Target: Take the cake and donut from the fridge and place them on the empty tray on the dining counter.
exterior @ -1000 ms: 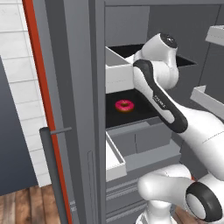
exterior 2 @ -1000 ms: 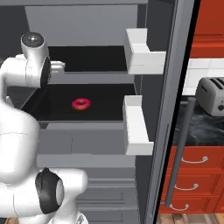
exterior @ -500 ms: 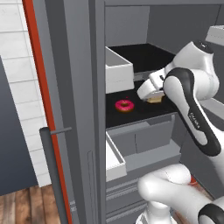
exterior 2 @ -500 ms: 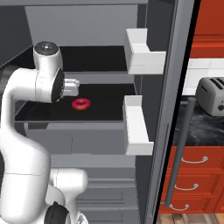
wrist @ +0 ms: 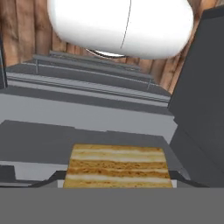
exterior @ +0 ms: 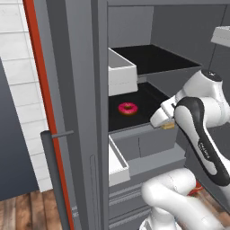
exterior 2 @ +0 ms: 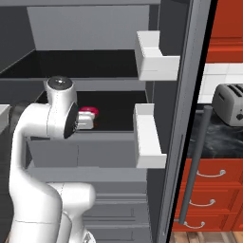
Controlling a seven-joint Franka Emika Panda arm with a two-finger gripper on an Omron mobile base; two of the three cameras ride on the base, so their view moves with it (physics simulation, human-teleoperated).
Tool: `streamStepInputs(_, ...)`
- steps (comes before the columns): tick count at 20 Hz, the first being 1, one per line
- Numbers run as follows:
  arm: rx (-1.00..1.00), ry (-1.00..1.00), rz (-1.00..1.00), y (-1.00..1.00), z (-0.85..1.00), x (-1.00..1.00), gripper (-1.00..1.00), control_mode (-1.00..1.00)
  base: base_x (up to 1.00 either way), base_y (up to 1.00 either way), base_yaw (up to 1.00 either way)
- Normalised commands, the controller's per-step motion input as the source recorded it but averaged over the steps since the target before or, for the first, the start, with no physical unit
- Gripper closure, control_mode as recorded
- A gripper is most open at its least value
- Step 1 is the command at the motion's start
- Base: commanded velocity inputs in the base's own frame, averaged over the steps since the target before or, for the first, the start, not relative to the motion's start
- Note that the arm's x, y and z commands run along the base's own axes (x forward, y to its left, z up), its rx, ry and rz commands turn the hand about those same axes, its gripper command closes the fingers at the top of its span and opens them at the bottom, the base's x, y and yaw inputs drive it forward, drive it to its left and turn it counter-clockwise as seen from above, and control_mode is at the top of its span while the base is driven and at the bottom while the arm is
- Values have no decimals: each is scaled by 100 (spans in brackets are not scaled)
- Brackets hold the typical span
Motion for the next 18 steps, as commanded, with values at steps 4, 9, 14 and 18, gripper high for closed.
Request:
streamStepInputs(4, 0, 0, 0, -11, -39, -43, 100, -100, 0, 0, 0)
streamStepInputs(9, -1, 0, 0, 0, -17, -2, 100, -100, 0, 0, 0)
streamStepInputs(14, -1, 0, 0, 0, -6, 0, 100, 100, -6, 0, 0)
streamStepInputs(18, 0, 0, 0, 0, 0, 0, 100, 100, -36, -1, 8)
